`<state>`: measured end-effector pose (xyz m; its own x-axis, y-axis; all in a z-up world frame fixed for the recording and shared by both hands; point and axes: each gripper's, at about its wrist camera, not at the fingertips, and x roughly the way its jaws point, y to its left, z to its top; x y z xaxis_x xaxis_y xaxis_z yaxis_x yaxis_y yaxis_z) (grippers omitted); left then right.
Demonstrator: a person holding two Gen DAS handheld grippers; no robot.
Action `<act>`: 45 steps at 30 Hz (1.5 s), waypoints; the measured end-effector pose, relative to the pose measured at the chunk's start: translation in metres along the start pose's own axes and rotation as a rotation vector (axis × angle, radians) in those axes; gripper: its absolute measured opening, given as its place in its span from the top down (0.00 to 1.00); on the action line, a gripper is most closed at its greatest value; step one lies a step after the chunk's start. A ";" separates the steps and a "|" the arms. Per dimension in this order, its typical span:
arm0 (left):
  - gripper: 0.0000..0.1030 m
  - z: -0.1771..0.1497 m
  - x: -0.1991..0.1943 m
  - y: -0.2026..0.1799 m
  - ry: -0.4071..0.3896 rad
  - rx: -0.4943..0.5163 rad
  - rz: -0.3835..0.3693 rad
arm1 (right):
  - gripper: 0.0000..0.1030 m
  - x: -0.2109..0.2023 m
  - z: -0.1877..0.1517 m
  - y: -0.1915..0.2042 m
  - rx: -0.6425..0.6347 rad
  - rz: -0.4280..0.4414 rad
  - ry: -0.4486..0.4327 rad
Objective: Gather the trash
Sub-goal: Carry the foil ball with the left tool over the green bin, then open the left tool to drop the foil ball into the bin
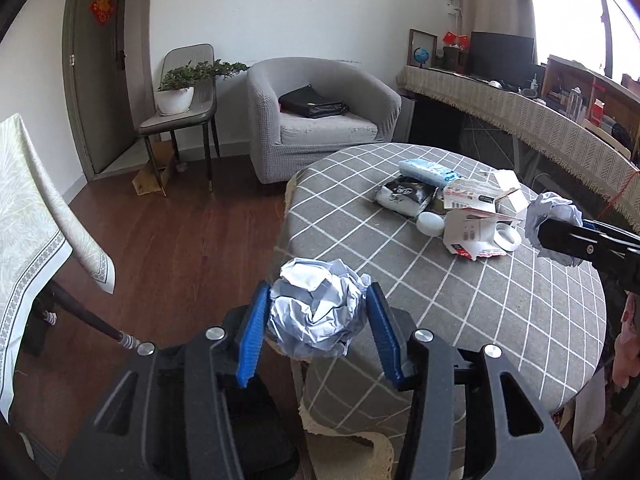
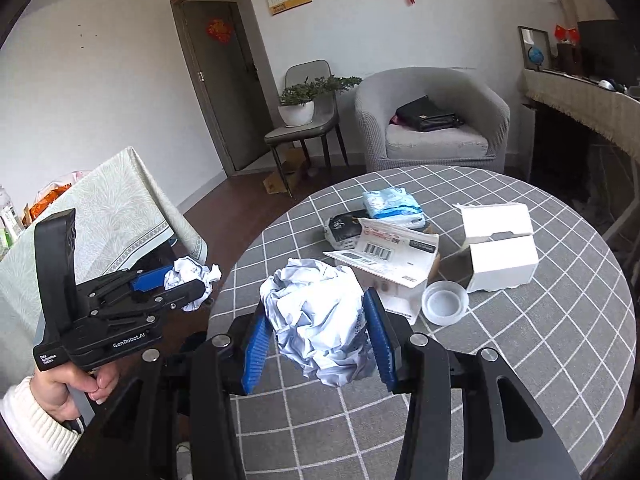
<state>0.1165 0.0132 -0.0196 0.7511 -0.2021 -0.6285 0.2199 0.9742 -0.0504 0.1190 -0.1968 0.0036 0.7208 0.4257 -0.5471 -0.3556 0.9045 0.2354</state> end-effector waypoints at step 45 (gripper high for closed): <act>0.29 -0.176 0.040 0.194 0.392 -0.183 0.113 | 0.55 0.220 -0.073 0.209 -0.125 0.210 0.443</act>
<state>0.0798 0.2114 -0.1907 0.4637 -0.0742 -0.8829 0.0097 0.9968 -0.0787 0.1600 0.0838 -0.1258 0.3139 0.5218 -0.7932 -0.5538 0.7792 0.2934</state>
